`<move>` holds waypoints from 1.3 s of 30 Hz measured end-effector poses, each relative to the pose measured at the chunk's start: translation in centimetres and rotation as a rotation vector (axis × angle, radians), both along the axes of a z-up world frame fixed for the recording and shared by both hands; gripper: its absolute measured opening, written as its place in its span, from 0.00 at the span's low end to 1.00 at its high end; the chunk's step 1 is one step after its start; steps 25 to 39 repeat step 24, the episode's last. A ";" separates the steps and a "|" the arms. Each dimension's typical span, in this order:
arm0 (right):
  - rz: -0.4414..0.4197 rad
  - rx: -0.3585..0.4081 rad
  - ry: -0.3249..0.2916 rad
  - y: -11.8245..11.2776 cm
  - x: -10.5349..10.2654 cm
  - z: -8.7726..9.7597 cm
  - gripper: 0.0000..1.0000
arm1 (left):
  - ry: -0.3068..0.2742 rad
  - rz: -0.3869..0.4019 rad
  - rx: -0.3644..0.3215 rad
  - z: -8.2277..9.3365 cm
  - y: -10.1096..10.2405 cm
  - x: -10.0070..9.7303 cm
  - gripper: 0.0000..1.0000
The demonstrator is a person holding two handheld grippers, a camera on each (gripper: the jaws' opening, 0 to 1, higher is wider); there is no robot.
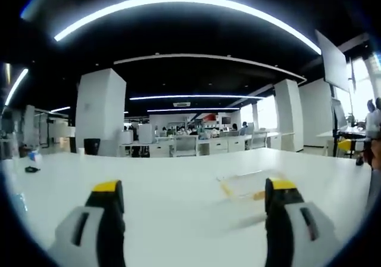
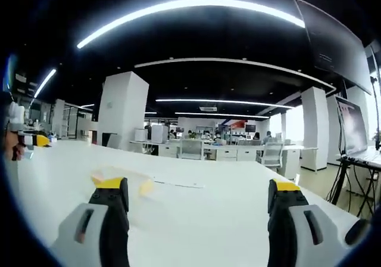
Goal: Snap each plastic latch of the storage box into its locked position after aligning the lid with the box until every specified latch is closed and the lid sits flush.
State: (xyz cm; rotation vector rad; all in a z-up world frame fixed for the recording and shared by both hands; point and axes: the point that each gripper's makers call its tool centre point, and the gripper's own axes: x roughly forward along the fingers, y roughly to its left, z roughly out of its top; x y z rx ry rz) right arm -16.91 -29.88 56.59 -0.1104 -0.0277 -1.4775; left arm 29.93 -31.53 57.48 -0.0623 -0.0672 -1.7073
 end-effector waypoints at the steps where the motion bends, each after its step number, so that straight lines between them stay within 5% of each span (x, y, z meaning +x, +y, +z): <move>1: 0.000 0.001 0.000 0.0 0.0 0.0 1.00 | 0.000 -0.001 -0.001 0.1 0.1 -0.1 1.00; 39: -0.006 0.025 0.009 0.6 0.6 -0.2 1.00 | 0.002 -0.015 -0.009 0.4 0.8 -0.4 0.99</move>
